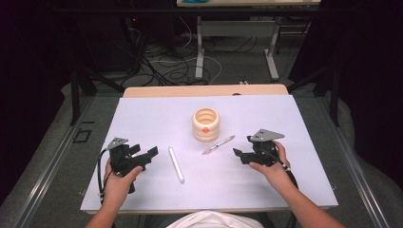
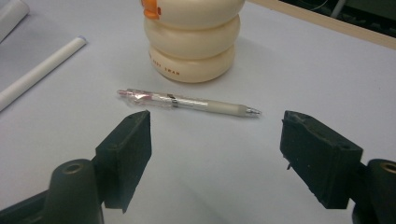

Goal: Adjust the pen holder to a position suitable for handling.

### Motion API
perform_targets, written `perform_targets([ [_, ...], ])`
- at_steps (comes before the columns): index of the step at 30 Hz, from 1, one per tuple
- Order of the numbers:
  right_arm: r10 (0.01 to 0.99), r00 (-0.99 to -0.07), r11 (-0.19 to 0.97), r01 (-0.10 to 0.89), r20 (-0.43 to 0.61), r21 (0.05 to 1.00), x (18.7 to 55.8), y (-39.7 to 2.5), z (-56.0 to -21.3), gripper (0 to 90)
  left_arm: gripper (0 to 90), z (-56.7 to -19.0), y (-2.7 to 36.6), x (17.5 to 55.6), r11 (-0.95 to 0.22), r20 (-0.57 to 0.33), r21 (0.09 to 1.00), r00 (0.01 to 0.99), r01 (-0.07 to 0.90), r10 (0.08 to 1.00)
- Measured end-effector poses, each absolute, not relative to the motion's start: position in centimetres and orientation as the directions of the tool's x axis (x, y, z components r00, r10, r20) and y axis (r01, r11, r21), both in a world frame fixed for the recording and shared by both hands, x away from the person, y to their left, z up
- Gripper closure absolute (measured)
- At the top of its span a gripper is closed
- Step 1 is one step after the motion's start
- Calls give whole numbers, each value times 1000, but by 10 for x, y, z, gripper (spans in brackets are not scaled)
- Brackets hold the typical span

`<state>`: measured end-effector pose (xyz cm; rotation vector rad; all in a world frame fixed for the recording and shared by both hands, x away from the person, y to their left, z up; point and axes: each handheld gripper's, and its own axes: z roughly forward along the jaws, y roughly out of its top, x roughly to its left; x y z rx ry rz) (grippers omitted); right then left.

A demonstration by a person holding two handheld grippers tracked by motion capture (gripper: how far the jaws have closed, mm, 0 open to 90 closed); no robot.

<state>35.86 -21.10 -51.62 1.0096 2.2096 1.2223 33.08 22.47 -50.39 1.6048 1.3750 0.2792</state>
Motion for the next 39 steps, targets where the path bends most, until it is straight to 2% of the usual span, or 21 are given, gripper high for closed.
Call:
perform_targets([
  [7, 764, -645, 343, 386, -16, 856, 359, -211, -516, 250, 178, -494, 211, 340, 46, -356, 740, 332, 671, 873],
  [19, 755, -655, 340, 373, -14, 864, 360, -213, -515, 263, 224, -492, 189, 360, 71, -379, 699, 284, 711, 881],
  [34, 754, -655, 325, 432, 44, 841, 360, -213, -514, 270, 385, -501, 170, 375, 140, -470, 553, 169, 822, 867],
  [39, 773, -629, 293, 465, 79, 835, 360, -214, -518, 269, 432, -504, 167, 379, 137, -489, 492, 143, 860, 861],
])
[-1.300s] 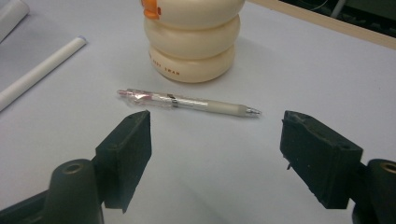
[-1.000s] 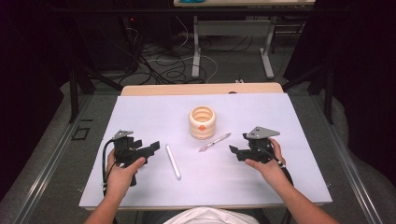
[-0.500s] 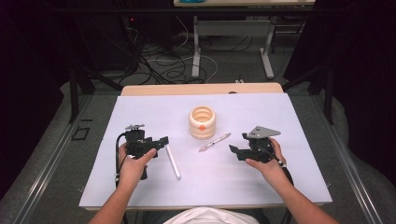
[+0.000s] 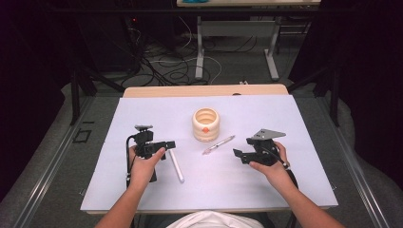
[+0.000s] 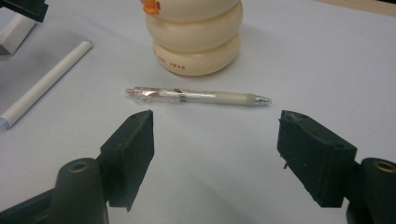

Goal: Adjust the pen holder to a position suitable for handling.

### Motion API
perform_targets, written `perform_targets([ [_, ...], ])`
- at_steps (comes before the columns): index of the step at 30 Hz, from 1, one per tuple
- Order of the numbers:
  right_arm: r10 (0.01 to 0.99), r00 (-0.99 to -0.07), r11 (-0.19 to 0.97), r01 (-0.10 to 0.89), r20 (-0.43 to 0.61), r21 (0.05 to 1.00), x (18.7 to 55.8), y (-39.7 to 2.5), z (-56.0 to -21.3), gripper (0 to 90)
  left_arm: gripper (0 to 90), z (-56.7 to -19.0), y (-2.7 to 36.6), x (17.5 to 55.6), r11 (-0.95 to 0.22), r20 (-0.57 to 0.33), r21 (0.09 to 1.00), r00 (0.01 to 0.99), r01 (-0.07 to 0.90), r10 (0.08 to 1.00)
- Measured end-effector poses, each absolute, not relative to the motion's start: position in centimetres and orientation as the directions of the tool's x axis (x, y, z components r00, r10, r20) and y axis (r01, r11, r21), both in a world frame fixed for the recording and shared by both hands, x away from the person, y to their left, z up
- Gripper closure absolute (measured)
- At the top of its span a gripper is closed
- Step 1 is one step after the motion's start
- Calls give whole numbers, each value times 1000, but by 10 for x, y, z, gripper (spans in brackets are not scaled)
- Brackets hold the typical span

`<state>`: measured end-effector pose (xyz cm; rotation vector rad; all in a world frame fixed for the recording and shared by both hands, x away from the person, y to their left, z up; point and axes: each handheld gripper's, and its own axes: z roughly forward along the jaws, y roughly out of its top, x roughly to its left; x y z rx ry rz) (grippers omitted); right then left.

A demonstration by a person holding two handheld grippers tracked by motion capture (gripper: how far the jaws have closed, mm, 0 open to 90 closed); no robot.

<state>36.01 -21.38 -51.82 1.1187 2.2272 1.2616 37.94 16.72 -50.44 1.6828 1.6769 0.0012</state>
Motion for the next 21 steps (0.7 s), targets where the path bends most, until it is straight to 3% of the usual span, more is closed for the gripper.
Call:
perform_targets([
  [10, 780, -612, 265, 510, 128, 818, 360, -214, -517, 227, 462, -520, 159, 394, 119, -544, 367, 109, 923, 832],
  [21, 786, -602, 256, 523, 140, 813, 362, -215, -521, 147, 566, -530, 163, 399, 255, -551, 302, -51, 919, 833],
])
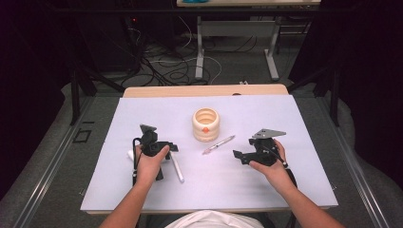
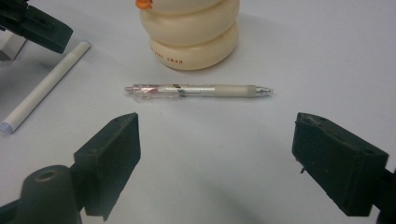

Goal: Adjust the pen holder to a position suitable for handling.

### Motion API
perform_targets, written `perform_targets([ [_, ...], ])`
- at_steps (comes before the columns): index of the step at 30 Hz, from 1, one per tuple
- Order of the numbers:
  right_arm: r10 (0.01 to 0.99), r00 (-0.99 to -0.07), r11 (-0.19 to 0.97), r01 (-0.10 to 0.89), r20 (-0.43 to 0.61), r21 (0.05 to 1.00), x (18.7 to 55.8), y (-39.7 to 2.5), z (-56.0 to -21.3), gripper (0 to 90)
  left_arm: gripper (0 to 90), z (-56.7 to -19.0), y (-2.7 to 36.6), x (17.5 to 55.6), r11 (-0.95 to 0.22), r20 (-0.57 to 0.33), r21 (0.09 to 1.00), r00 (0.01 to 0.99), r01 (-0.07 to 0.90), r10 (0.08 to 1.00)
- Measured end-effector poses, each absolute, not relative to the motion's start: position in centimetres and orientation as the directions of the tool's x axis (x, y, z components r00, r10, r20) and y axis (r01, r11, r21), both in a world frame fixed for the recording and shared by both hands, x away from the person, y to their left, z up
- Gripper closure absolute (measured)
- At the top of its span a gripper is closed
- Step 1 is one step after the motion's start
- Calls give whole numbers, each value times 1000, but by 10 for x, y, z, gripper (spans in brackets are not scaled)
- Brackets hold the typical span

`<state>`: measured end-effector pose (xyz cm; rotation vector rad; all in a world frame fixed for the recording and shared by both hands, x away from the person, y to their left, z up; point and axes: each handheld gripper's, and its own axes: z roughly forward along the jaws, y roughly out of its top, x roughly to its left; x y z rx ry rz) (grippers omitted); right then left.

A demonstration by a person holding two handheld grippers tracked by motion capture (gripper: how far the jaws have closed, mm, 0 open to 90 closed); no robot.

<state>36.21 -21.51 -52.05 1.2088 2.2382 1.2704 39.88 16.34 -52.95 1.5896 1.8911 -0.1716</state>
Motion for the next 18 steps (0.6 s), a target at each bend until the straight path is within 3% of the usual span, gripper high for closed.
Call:
perform_targets([
  [18, 791, -595, 253, 533, 145, 807, 363, -213, -523, 151, 661, -541, 171, 411, 325, -546, 214, -163, 921, 822],
])
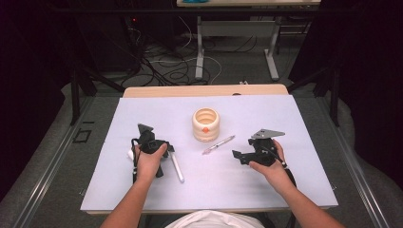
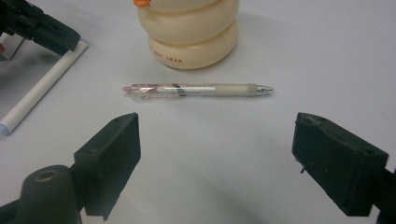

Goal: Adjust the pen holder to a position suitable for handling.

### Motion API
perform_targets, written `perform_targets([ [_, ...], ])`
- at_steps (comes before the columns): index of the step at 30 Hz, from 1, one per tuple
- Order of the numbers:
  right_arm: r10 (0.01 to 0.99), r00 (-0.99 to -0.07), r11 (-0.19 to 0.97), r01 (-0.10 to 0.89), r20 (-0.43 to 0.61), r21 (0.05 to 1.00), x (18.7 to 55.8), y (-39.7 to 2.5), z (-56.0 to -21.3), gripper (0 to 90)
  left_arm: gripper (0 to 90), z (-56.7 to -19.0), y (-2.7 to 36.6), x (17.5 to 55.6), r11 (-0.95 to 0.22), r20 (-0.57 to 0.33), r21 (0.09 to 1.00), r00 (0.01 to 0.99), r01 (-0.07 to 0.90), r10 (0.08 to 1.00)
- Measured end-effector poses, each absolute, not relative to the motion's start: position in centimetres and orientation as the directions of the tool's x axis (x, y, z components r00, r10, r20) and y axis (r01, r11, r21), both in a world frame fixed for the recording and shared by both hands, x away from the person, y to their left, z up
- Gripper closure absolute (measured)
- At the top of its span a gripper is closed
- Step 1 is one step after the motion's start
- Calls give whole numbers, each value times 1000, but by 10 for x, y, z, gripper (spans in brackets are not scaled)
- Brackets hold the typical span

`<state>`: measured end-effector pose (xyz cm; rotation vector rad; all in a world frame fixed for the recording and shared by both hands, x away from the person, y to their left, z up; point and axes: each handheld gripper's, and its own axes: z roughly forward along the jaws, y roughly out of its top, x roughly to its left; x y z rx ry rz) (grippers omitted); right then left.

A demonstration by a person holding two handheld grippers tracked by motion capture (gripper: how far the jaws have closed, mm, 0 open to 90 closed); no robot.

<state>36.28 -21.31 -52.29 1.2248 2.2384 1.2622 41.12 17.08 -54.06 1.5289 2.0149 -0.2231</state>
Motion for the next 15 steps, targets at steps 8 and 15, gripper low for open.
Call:
perform_targets([
  [8, 784, -603, 262, 534, 145, 804, 363, -211, -525, 158, 725, -542, 170, 412, 325, -544, 213, -164, 921, 823],
  [15, 776, -612, 266, 533, 150, 803, 364, -209, -526, 163, 759, -543, 169, 412, 324, -544, 211, -165, 922, 823],
])
